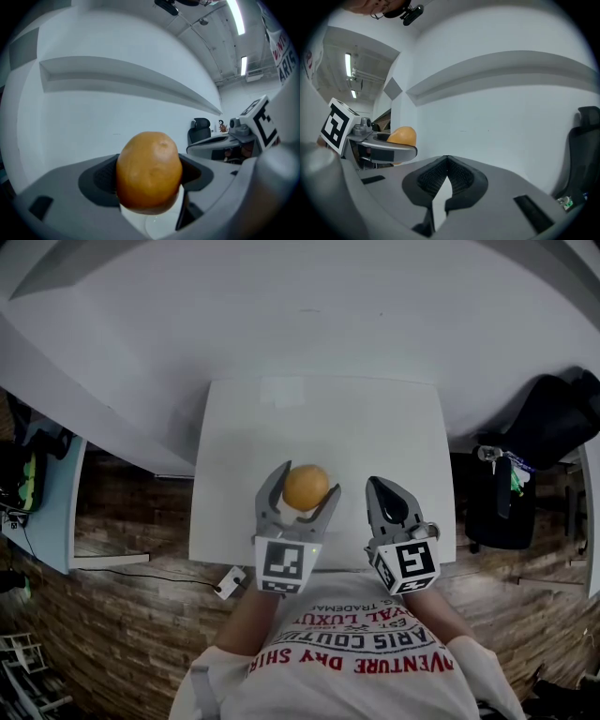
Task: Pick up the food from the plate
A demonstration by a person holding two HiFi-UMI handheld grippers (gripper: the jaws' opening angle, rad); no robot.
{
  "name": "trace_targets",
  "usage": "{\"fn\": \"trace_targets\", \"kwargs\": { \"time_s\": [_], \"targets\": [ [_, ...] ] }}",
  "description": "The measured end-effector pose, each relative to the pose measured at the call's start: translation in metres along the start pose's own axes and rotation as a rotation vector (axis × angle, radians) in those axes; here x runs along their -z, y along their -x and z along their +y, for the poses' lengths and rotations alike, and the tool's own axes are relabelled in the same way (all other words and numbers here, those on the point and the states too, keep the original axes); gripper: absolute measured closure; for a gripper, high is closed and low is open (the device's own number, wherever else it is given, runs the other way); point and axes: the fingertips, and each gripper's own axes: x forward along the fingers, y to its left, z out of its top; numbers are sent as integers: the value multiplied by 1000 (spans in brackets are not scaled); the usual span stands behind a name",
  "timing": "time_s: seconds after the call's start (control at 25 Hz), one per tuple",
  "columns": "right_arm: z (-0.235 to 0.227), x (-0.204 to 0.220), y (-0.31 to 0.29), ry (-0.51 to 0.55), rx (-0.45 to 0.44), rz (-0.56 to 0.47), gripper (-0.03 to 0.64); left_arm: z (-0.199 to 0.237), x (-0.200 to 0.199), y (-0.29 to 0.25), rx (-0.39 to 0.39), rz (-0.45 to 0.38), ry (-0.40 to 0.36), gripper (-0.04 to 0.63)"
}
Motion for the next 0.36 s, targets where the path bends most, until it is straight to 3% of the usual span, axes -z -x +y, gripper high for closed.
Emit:
{"fn": "trace_targets", "kwargs": {
  "time_s": [0.36],
  "targets": [
    [1,1,2,-4,-7,-1,606,0,4,2,-25,17,27,232]
  ]
}}
